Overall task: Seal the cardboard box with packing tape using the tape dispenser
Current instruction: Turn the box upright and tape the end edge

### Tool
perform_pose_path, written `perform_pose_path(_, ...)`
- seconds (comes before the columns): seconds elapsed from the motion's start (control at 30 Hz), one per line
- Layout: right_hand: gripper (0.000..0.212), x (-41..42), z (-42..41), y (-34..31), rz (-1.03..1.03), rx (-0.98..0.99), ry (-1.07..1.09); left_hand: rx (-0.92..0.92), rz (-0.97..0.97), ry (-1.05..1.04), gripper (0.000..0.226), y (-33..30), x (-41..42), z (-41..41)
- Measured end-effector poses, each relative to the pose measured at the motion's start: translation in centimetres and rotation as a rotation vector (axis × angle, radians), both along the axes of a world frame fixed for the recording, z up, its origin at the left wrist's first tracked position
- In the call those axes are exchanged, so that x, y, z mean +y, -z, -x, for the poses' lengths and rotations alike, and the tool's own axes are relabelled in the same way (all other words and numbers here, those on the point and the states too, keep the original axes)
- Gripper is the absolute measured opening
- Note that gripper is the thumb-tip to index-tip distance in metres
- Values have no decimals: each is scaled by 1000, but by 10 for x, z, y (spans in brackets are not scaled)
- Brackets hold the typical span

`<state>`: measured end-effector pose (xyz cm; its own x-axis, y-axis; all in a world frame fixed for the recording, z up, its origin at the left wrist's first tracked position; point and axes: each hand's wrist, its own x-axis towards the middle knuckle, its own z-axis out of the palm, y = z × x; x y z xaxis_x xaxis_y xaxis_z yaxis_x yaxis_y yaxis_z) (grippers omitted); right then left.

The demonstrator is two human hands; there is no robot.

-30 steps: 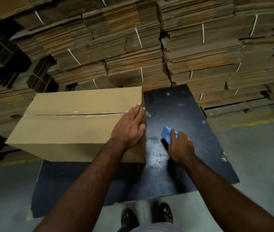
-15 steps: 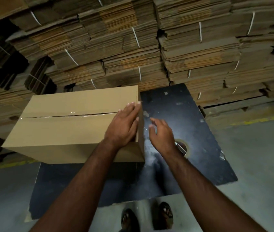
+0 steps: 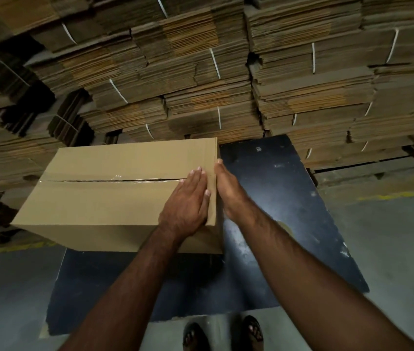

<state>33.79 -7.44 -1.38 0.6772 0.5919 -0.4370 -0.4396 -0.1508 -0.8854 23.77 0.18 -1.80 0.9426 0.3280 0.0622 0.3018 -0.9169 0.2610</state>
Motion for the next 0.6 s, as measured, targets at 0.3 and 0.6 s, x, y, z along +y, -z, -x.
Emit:
perform_pose_path(0.3,75,4,-4,-7,103,-66,-37,25,16,-6,56,-4,-1,1)
perform_pose_path(0.6,57,2,12,6,234,-425,15,54,34,-70,59,-14,19,17)
